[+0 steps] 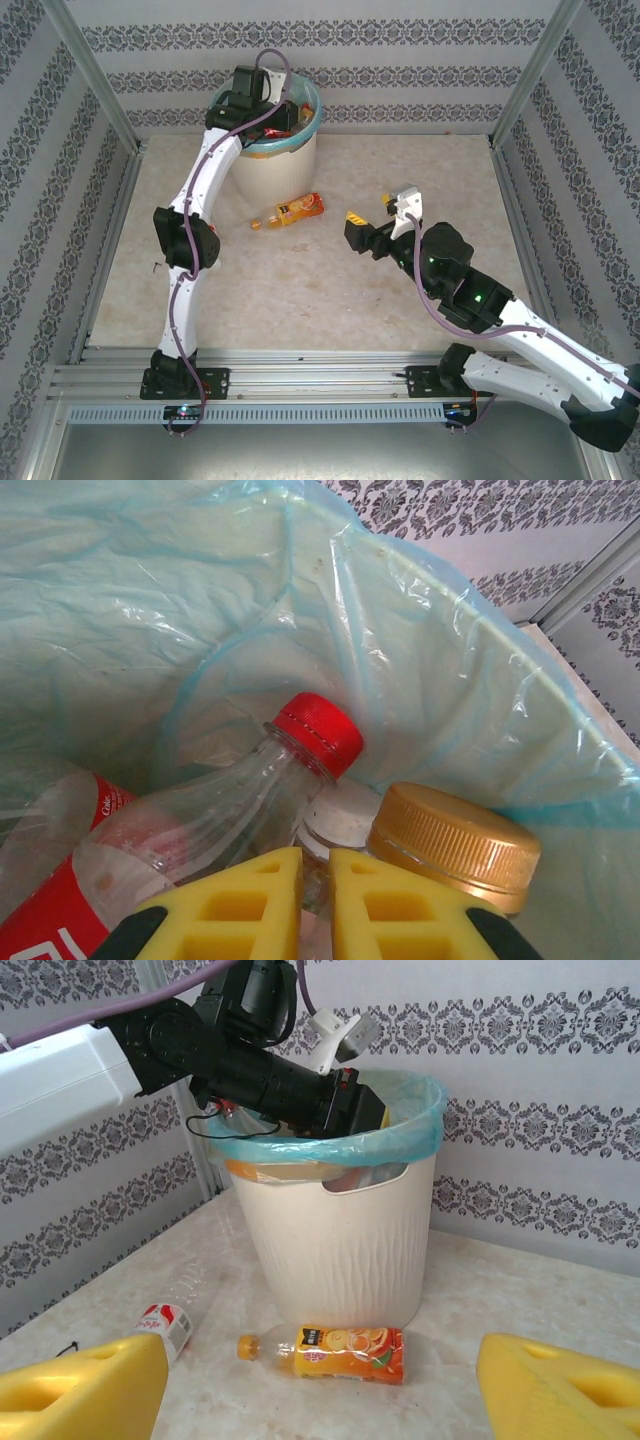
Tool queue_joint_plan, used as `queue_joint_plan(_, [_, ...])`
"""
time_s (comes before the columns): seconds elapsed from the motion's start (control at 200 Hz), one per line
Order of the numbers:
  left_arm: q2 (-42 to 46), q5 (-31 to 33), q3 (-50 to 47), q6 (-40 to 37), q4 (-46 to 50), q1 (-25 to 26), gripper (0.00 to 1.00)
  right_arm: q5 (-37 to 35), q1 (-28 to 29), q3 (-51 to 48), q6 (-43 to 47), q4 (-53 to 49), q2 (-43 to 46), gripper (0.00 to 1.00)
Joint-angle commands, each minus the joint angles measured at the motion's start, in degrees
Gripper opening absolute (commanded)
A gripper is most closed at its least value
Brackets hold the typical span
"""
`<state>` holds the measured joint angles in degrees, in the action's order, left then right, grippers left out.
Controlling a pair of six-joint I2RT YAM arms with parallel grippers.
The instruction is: Put the plastic bottles in the bin
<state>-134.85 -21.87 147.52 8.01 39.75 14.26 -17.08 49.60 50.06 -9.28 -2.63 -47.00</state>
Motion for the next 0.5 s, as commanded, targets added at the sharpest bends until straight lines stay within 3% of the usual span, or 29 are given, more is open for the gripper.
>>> queue_joint_plan(0.0, [0.80, 0.73, 2.26, 1.58, -0.75, 0.55, 0.18, 0.86, -0.64, 0.17, -1.10, 0.34, -0.62, 0.81])
queue_joint_plan(0.325, [14.29, 6.83, 5.33, 3.18, -4.84, 0.57, 0.32, 5.75, -1.00, 4.68, -1.06, -0.17, -6.50, 0.80])
queue_joint_plan(0.425, [22.85, 11.93, -0.07, 2.41, -2.79, 0.51, 0.41, 7.96, -0.38, 8.95, -1.42, -2.73, -11.16, 0.76])
queue_joint_plan(0.495, [31.48, 16.63, -9.88, 1.36, -3.31, 0.52, 0.46, 6.99, 1.31, 12.99, -2.02, -4.68, -16.22, 0.76])
